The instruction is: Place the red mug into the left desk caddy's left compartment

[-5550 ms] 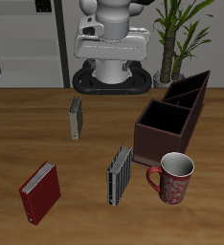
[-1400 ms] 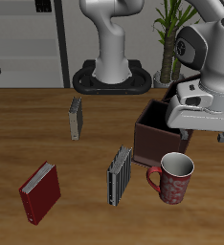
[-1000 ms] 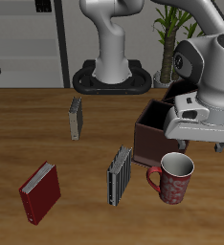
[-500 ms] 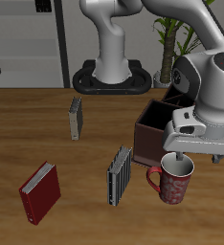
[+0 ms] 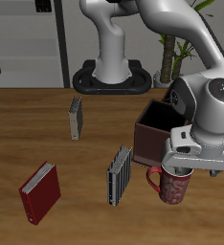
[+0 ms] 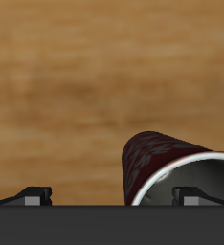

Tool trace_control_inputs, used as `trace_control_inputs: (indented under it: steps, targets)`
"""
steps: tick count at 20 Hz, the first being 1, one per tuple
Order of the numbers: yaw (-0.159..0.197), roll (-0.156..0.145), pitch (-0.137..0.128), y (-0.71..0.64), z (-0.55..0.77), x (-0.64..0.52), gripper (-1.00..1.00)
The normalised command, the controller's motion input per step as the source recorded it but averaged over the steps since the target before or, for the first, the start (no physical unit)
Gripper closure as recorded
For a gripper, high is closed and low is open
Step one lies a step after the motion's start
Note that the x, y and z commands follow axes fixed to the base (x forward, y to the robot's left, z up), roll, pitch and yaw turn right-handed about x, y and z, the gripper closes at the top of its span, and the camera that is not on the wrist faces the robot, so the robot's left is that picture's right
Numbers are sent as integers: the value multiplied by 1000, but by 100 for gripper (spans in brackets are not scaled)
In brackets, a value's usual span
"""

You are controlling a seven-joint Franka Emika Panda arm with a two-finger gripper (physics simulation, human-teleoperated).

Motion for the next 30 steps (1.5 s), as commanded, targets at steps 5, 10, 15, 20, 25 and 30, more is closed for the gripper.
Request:
trace_control_inputs:
  steps: [5, 10, 15, 20, 25, 30]
  targets:
    - [-20, -9, 20, -74, -147, 50, 100]
    - [-1, 2, -12, -39, 61, -15, 100]
    - [5, -15, -48, -49, 351, -129, 100]
    - [9, -3, -94, -20, 704, -277, 100]
    - [-2, -25, -101, -92, 839, -398, 100]
    - [-9, -12, -100, -124, 809, -475, 100]
